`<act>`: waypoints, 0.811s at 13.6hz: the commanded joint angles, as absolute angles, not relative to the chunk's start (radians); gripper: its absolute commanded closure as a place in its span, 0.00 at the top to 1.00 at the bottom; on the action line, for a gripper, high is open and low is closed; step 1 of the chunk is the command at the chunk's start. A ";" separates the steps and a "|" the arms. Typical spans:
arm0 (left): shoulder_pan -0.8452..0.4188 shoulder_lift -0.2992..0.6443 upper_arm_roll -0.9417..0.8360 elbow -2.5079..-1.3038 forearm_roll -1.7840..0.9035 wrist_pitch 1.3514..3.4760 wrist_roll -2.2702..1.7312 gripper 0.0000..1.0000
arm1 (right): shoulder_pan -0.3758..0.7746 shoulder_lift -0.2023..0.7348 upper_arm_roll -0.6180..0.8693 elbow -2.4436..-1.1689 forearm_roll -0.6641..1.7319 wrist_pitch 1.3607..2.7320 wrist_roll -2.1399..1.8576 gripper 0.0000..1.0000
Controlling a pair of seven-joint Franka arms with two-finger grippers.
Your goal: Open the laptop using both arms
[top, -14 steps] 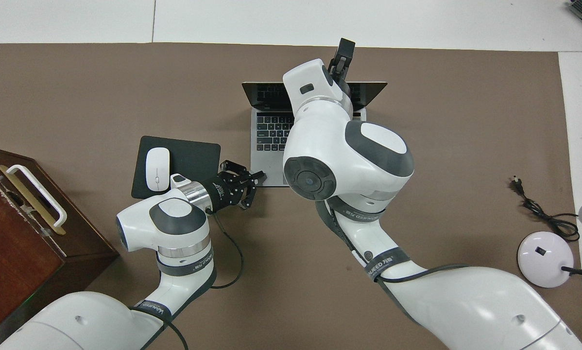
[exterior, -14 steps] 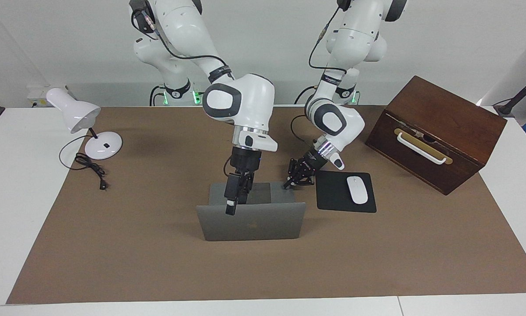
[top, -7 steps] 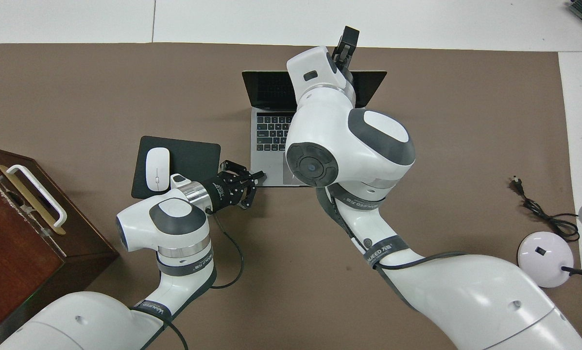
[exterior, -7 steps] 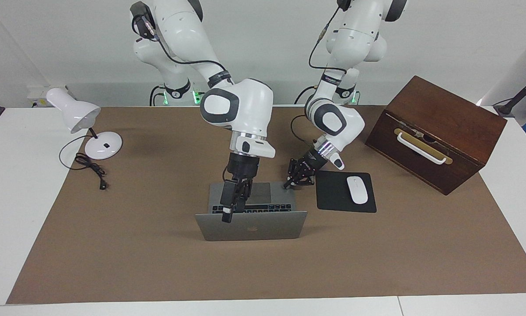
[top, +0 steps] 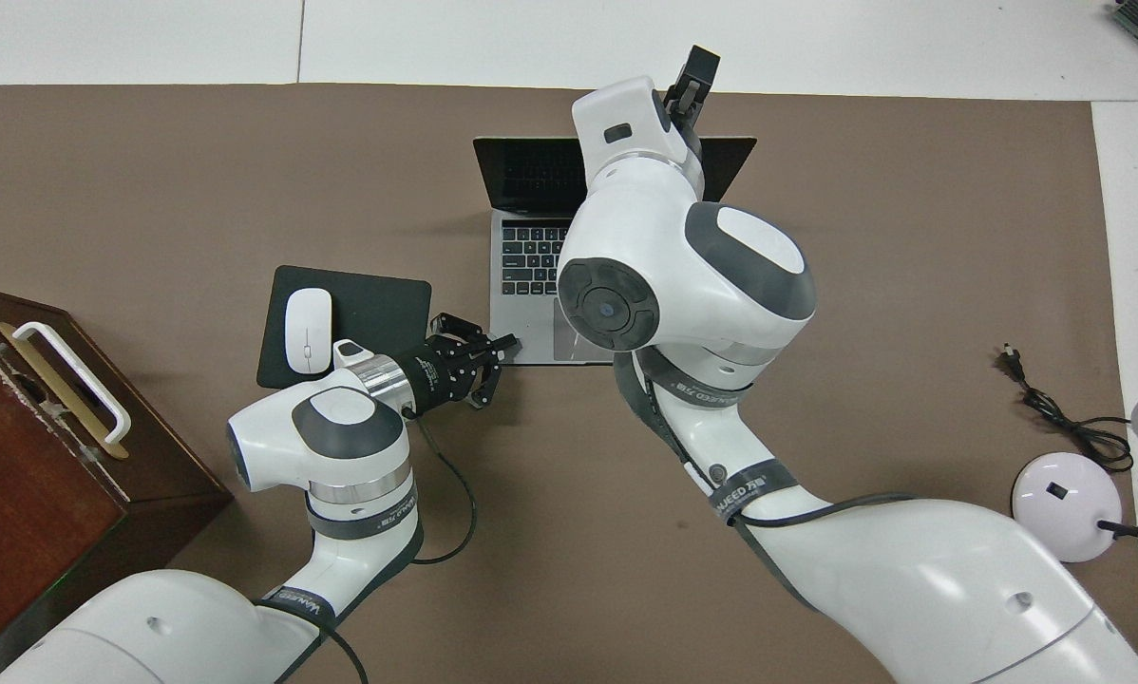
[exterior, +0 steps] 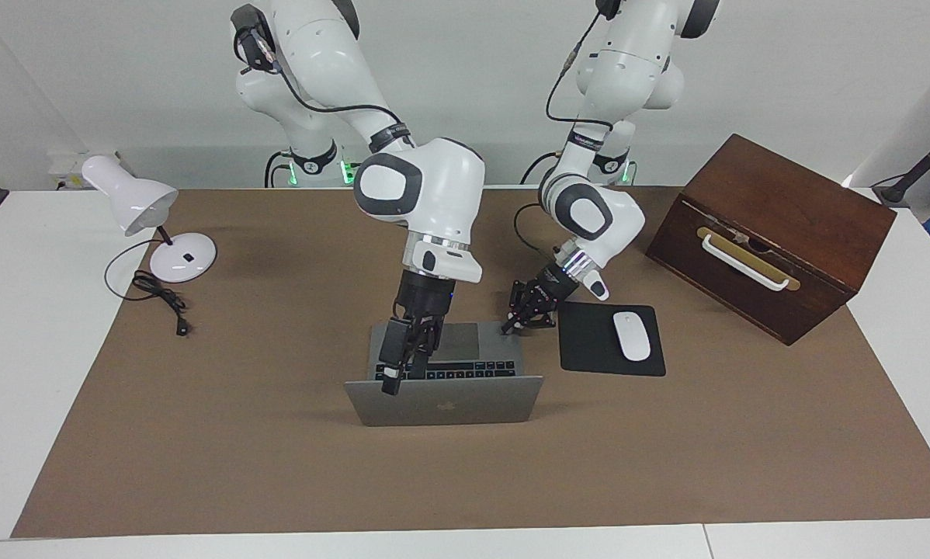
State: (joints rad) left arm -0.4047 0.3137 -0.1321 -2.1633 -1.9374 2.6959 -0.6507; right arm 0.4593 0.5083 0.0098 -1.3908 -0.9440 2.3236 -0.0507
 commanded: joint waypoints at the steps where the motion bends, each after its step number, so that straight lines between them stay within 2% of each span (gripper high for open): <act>1: -0.442 0.407 -0.132 -2.126 -1.953 2.723 -0.624 0.00 | 0.454 0.448 0.025 -1.420 -0.873 2.246 -0.044 1.00; 11: -0.436 0.377 -0.130 -2.100 -1.879 2.756 -0.626 0.00 | 0.451 0.301 0.025 -1.420 -0.565 2.025 -0.048 1.00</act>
